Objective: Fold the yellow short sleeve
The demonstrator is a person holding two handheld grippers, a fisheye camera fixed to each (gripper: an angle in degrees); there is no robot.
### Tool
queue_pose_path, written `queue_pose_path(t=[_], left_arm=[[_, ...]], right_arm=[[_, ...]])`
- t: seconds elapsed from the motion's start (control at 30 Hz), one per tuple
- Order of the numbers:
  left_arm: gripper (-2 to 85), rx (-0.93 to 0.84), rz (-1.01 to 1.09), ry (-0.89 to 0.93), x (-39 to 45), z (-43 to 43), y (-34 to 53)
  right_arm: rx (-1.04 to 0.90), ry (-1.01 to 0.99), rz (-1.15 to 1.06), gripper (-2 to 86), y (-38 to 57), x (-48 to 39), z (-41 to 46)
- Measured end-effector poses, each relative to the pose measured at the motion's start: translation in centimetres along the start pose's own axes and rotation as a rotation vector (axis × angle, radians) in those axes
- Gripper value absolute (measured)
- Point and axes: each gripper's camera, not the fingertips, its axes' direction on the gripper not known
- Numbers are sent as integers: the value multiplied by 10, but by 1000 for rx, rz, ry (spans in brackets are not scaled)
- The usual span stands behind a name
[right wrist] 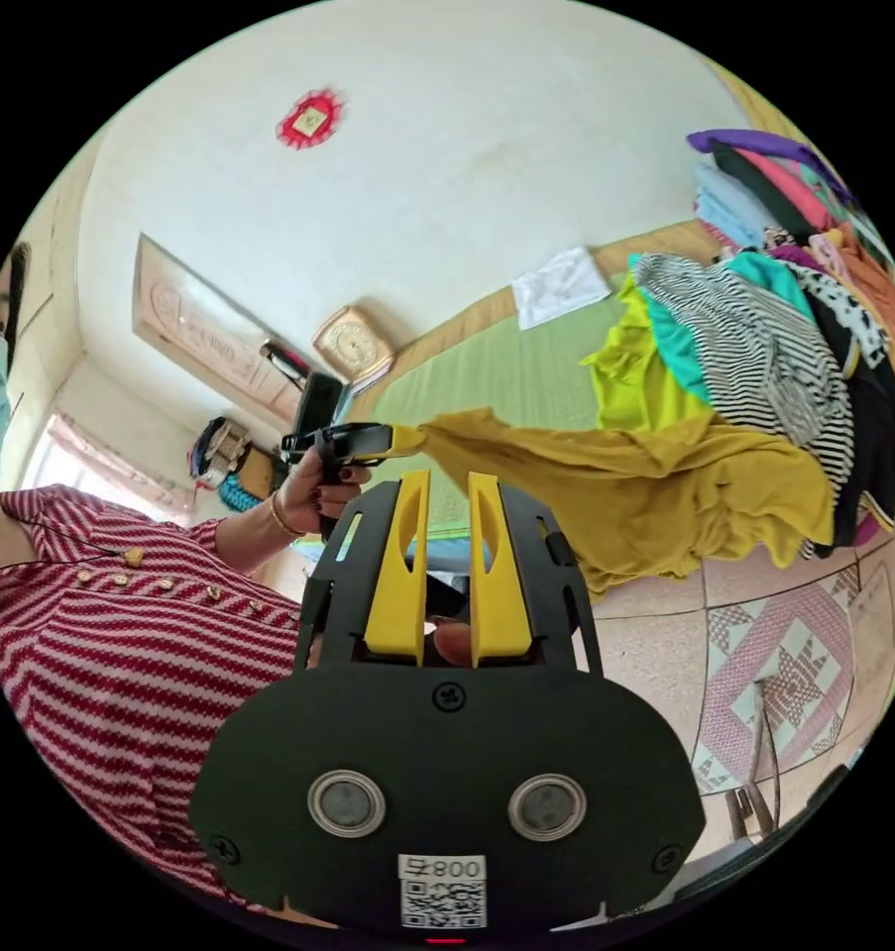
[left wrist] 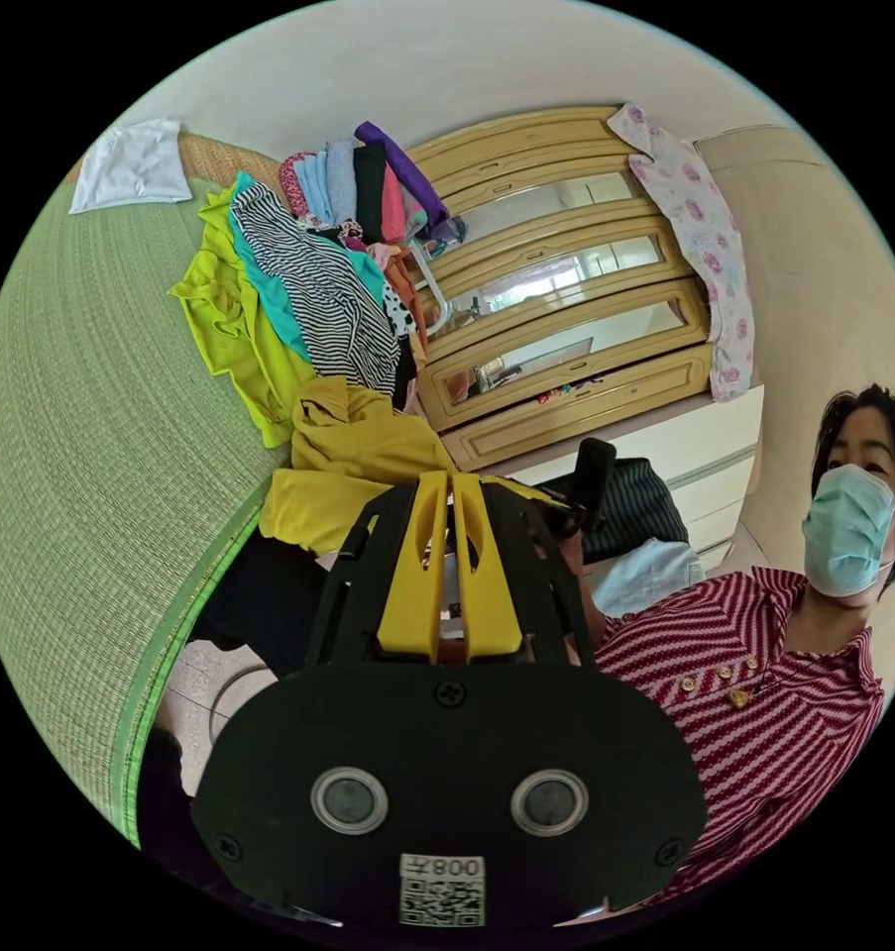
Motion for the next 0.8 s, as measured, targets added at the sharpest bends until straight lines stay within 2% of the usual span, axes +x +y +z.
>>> queue_pose_path(t=[0.13,0.3,0.43,0.6,0.73,0.8], left_arm=[[5,-36,2,12,17,21,4],[6,-83,-14,8,27,46,7],[10,-133,10,-83,40,53,-1],[22,-101,77,-260,57,50,-40],[53,-240,116,-371,50,123,-96],[70,-317,120,-363,44,168,-118]], right_arm=[[-37,83,-24,102,0,-9,34],[-34,276,-115,64,-7,-22,61],[-68,215,-120,25,-13,-14,75],[-128,124,-124,11,-11,0,88],[-157,80,-123,9,-14,9,98],[-170,47,-123,10,-18,14,102]])
